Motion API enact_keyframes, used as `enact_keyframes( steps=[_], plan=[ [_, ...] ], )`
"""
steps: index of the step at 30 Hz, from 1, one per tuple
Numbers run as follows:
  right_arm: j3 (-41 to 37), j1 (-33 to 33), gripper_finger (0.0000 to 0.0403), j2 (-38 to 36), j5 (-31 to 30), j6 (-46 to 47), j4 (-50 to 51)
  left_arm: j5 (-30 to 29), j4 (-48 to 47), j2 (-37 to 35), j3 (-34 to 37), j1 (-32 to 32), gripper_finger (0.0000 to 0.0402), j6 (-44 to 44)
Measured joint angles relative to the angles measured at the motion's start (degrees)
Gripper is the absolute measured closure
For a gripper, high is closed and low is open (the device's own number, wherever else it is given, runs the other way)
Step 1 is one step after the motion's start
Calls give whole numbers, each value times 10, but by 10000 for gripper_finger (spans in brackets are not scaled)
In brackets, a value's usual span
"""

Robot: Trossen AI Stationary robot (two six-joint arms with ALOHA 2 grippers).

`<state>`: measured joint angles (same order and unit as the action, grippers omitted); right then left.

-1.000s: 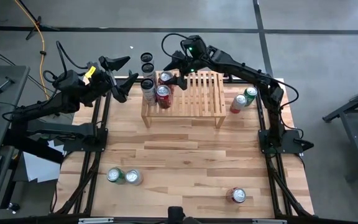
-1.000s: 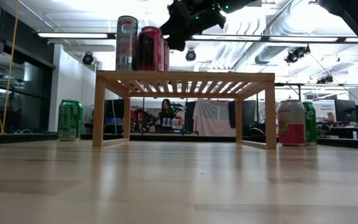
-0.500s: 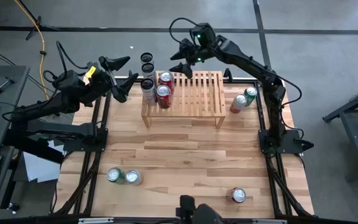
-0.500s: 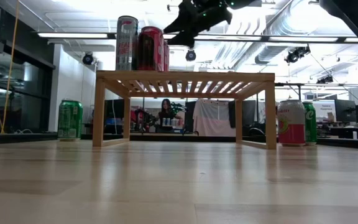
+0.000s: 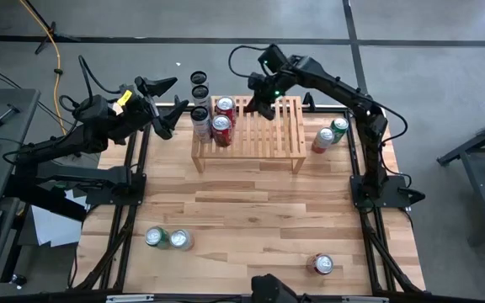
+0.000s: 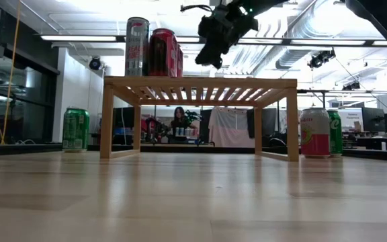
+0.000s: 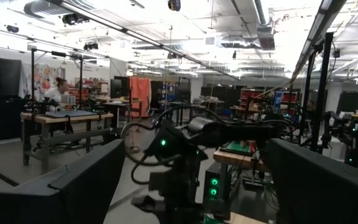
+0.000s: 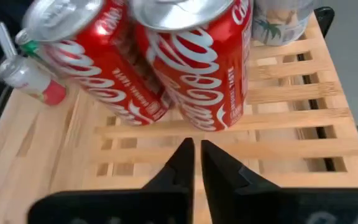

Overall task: Place canned beverage on shelf
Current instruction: Put the left red-white soda can on the shelf aligned with the other red-white soda can, then put the red-white soda can on the shelf aligned with the other red-white soda cans

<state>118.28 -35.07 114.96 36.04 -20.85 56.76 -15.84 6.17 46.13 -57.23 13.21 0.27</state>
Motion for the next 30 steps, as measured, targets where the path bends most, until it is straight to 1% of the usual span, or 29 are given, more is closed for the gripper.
enact_keyframes(
  steps=[4, 7, 11, 22, 26, 30],
  plan=[
    [-34, 13, 382, 0, -34, 26, -59, 0, 0, 0, 0, 0, 16, 0],
    [-44, 26, 398, 0, -76, 28, -86, -1, 0, 0, 0, 0, 16, 1],
    [-48, 45, 398, 0, -128, 40, -121, -11, 0, 0, 0, 0, 16, 28],
    [-48, 66, 402, 0, -140, 49, -135, -16, 0, 0, 0, 0, 16, 30],
    [-48, 67, 403, -1, -165, 43, -125, -14, -3, 0, 0, 0, 16, 30],
    [-48, 56, 403, -16, -177, 40, -112, -13, -15, -7, 0, 0, 16, 29]
  ],
)
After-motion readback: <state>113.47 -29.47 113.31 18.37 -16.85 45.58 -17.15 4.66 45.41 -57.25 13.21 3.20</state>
